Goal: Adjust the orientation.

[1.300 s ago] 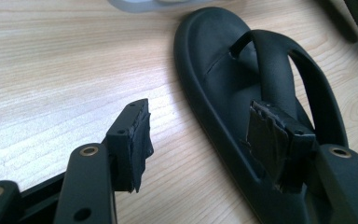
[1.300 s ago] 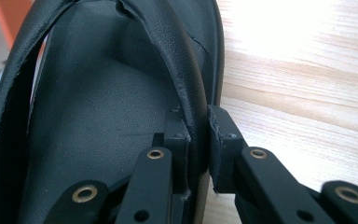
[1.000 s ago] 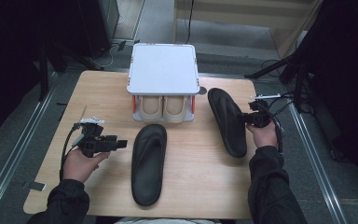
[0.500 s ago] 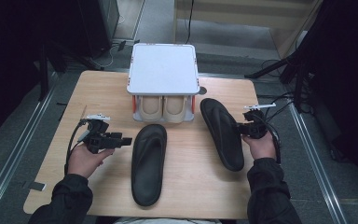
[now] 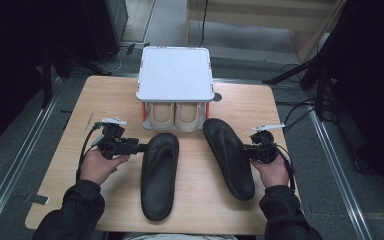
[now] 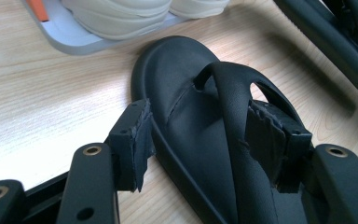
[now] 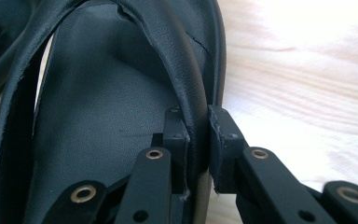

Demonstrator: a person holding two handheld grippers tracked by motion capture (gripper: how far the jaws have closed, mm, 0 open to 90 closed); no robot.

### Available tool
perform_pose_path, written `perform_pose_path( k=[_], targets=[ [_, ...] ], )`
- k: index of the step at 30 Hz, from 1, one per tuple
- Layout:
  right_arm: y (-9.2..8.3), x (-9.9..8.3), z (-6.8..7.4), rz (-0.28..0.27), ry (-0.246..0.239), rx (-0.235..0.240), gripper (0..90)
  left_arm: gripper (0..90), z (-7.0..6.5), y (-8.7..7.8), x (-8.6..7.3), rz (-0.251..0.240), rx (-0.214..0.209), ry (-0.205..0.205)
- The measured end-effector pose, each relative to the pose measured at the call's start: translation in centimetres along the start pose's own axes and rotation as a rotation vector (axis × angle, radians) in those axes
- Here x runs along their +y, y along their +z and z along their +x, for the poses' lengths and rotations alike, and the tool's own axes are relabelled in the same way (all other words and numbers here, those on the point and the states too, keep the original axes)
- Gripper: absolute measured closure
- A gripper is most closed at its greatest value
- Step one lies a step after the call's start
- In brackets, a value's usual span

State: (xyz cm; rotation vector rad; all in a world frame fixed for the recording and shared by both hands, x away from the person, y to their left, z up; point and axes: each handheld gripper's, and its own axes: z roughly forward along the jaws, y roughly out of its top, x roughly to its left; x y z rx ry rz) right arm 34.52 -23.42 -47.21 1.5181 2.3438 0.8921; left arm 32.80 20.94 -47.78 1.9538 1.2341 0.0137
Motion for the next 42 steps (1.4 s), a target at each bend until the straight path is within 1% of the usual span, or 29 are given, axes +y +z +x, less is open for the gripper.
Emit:
perform_pose_path(
  k=[4,9,10,13,17,19,20,23,25,26,28,31,33,34,35,37,38,39,42],
  targets=[
    [0.3,-0.5,1.2,0.019,-0.016,0.009,79.6,42.5,-0.2,0.4,0.4,-0.005,-0.005,0.017],
    [1.0,-1.0,2.4,0.045,-0.042,0.014,79.4,42.6,-0.4,0.6,0.7,-0.008,-0.023,0.020],
    [1.2,-1.1,2.7,0.053,-0.046,0.017,79.3,42.7,-0.5,0.6,0.8,-0.008,-0.026,0.025],
    [1.9,-1.3,3.3,0.073,-0.063,0.019,78.5,45.5,-0.7,0.6,0.9,-0.008,-0.040,0.032],
    [2.7,-1.3,4.0,0.085,-0.072,0.015,76.9,46.9,-0.7,0.6,0.9,0.004,-0.032,0.039],
    [2.8,-1.3,4.2,0.079,-0.071,0.014,76.6,48.0,-0.7,0.6,0.9,0.004,-0.030,0.038],
    [2.8,-1.2,4.3,0.080,-0.065,0.018,76.3,49.7,-0.7,0.6,0.9,0.006,-0.035,0.037],
    [2.9,-1.3,4.5,0.076,-0.069,0.020,76.0,55.2,-0.7,0.5,0.9,0.005,-0.049,0.034],
    [2.9,-1.3,4.8,0.073,-0.060,0.031,74.7,58.6,-0.7,0.7,0.8,0.026,-0.070,0.031],
    [2.9,-1.4,4.9,0.073,-0.062,0.038,74.7,59.2,-0.7,0.7,0.8,0.039,-0.073,0.029],
    [3.0,-1.4,5.2,0.071,-0.054,0.050,73.7,63.4,-0.8,0.9,0.8,0.054,-0.082,0.044],
    [3.1,-1.4,5.6,0.063,-0.045,0.068,72.4,70.9,-1.0,0.9,0.7,0.041,-0.099,0.071],
    [3.2,-1.4,6.0,0.057,-0.040,0.078,71.3,74.7,-1.1,0.9,0.7,0.038,-0.098,0.086],
    [3.2,-1.4,6.1,0.052,-0.037,0.080,70.8,75.3,-1.0,1.0,0.7,0.045,-0.104,0.087],
    [3.2,-1.4,6.3,0.053,-0.046,0.079,71.3,75.3,-1.0,1.0,0.7,0.049,-0.097,0.086],
    [3.3,-1.4,6.7,0.049,-0.059,0.071,71.4,76.2,-0.9,1.1,0.7,0.047,-0.102,0.093],
    [3.4,-1.4,6.9,0.053,-0.057,0.074,71.1,76.5,-0.9,1.0,0.7,0.044,-0.106,0.095],
    [3.5,-1.4,7.1,0.048,-0.065,0.074,70.3,77.5,-0.9,1.0,0.7,0.043,-0.112,0.096],
    [3.6,-1.4,7.3,0.045,-0.070,0.074,65.2,79.0,-1.0,1.0,0.7,0.042,-0.105,0.108]
  ],
)
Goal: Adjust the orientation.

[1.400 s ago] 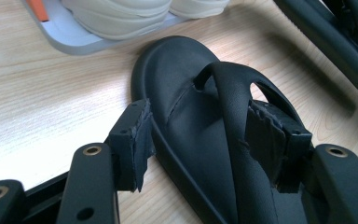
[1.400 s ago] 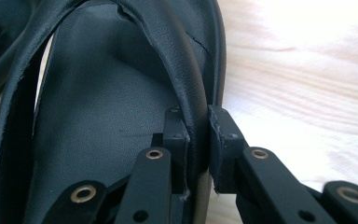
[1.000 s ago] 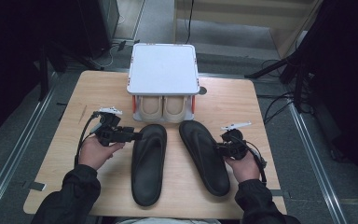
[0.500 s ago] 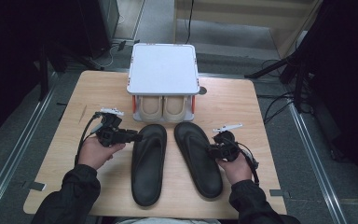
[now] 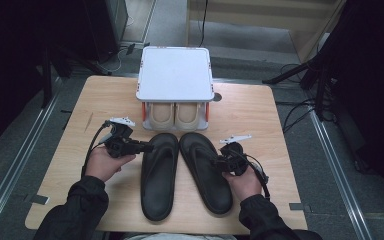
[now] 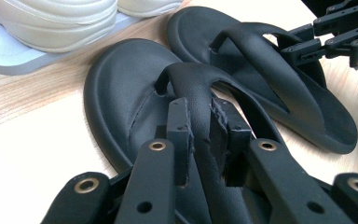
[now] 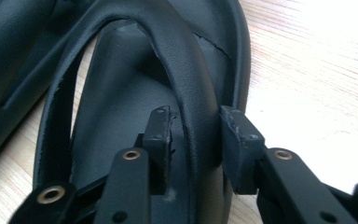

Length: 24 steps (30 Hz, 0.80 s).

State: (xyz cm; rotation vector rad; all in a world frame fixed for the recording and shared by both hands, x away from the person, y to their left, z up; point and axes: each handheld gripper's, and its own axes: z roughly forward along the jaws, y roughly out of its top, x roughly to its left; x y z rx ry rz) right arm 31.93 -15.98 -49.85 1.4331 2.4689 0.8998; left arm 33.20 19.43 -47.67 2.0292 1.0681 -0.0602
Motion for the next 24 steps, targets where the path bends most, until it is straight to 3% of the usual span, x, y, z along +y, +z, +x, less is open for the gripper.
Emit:
perform_pose_path(
  k=[3,5,9,11,12,14,17,24],
  targets=[
    [-0.2,0.0,0.0,-0.010,-0.005,0.008,63.5,81.7,0.0,0.0,-0.1,0.003,0.008,0.007],
    [-1.2,-0.1,-0.2,-0.039,-0.040,0.026,63.2,82.8,0.2,-0.1,-0.2,0.006,0.002,0.001],
    [-2.6,-0.4,-0.5,-0.081,-0.064,0.065,64.9,83.8,0.5,-0.2,-0.3,0.003,0.005,-0.004],
    [-3.3,-0.6,-0.7,-0.102,-0.076,0.078,73.3,85.0,0.7,0.0,-0.6,0.005,0.015,-0.007],
    [-3.6,-0.7,-1.0,-0.107,-0.078,0.081,82.5,85.7,0.8,0.1,-0.6,0.007,0.023,-0.013],
    [-3.7,-0.9,-1.4,-0.088,-0.081,0.073,90.0,86.9,1.1,0.2,-0.9,0.017,0.030,-0.019],
    [-3.4,-0.9,-2.1,-0.060,-0.049,0.077,90.0,87.9,1.5,0.4,-1.1,0.027,0.042,-0.017],
    [-2.1,-0.6,-2.2,-0.034,-0.059,0.074,90.0,88.9,2.1,1.5,-1.5,0.072,0.073,0.000]
  ],
)
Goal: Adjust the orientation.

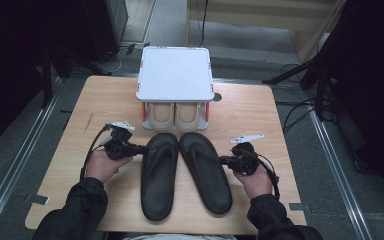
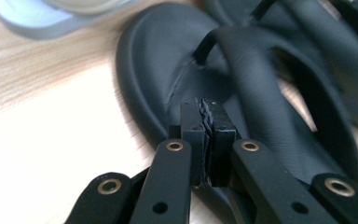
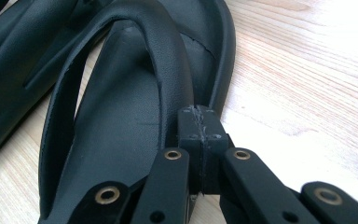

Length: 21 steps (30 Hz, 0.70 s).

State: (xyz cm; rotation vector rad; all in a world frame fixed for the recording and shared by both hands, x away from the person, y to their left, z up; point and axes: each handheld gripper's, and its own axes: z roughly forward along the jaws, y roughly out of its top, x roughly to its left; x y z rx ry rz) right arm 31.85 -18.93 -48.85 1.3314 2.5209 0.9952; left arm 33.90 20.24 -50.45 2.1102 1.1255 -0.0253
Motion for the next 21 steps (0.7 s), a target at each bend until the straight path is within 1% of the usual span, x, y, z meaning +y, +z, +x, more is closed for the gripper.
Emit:
perform_pose_path(
  k=[2,3,4,6,7,9,12,15,16,19,21],
  targets=[
    [0.0,0.0,0.1,0.001,-0.002,0.004,90.0,88.8,0.3,0.1,-0.2,0.008,0.004,-0.008],
    [0.1,0.0,0.2,-0.001,-0.004,0.002,90.0,88.8,0.4,0.1,-0.3,0.013,-0.002,-0.017],
    [0.0,0.0,0.2,0.001,-0.006,-0.003,90.0,88.8,0.6,0.0,-0.4,0.023,0.006,-0.019],
    [0.1,0.0,0.3,0.002,-0.004,0.006,90.0,88.8,0.8,0.1,-0.5,0.037,0.012,-0.027],
    [0.1,0.0,0.3,0.001,-0.006,0.007,90.0,88.7,0.8,0.2,-0.6,0.035,0.014,-0.037],
    [0.2,0.0,0.4,0.000,-0.003,0.005,89.9,88.7,0.8,0.2,-0.7,0.028,0.010,-0.042],
    [0.1,0.0,0.4,-0.003,0.002,0.001,90.0,88.9,0.9,0.2,-0.8,0.030,-0.002,-0.052],
    [0.2,-0.1,0.5,-0.005,0.011,0.015,89.9,88.9,0.6,0.3,-0.9,0.039,-0.013,-0.043],
    [0.2,-0.1,0.6,-0.005,0.011,0.021,89.7,88.9,0.4,0.3,-0.9,0.044,-0.013,-0.031],
    [0.3,-0.2,0.8,-0.010,0.004,0.022,89.1,88.9,0.1,0.4,-1.0,0.052,-0.025,-0.021],
    [0.3,-0.2,0.9,-0.009,0.008,0.026,89.1,88.8,-0.2,0.4,-1.1,0.058,-0.028,-0.014]
  ],
)
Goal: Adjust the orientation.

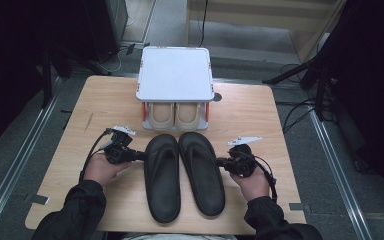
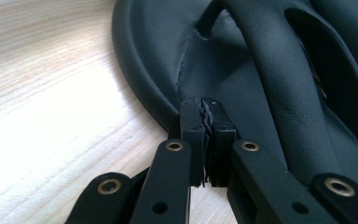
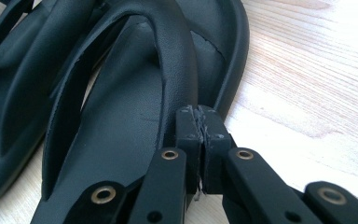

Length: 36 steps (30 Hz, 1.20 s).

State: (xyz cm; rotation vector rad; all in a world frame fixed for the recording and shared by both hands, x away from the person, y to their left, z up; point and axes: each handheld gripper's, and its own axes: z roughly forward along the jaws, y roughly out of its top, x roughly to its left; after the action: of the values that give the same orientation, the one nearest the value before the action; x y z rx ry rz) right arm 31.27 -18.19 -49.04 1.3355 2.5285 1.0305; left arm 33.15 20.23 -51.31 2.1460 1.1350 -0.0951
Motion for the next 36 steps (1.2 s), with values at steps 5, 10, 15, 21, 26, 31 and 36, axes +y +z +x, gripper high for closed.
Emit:
perform_pose_path(
  k=[5,10,15,21,26,31,36],
  targets=[
    [0.0,-0.2,0.1,-0.007,0.009,0.016,89.1,88.4,-0.6,0.2,-0.1,0.011,-0.013,0.005],
    [0.0,-0.4,0.3,-0.012,0.005,0.014,89.1,88.2,-1.2,0.5,-0.1,0.021,-0.019,0.026],
    [0.0,-0.4,0.4,-0.019,-0.005,0.005,88.5,85.7,-1.3,0.4,-0.1,0.018,-0.025,0.012],
    [-0.6,-0.1,0.4,-0.073,0.013,0.031,84.0,76.2,-1.4,-0.4,0.1,-0.014,-0.025,0.010],
    [-0.9,0.1,1.3,-0.127,-0.006,0.060,77.5,69.7,-2.0,-1.3,0.4,-0.053,-0.027,0.027],
    [-1.1,0.1,2.1,-0.155,-0.029,0.088,68.7,62.4,-2.0,-2.1,0.5,-0.082,-0.023,0.012],
    [-1.4,-0.1,2.7,-0.186,-0.039,0.098,61.2,54.5,-2.0,-2.5,0.6,-0.096,-0.021,0.027]
  ],
)
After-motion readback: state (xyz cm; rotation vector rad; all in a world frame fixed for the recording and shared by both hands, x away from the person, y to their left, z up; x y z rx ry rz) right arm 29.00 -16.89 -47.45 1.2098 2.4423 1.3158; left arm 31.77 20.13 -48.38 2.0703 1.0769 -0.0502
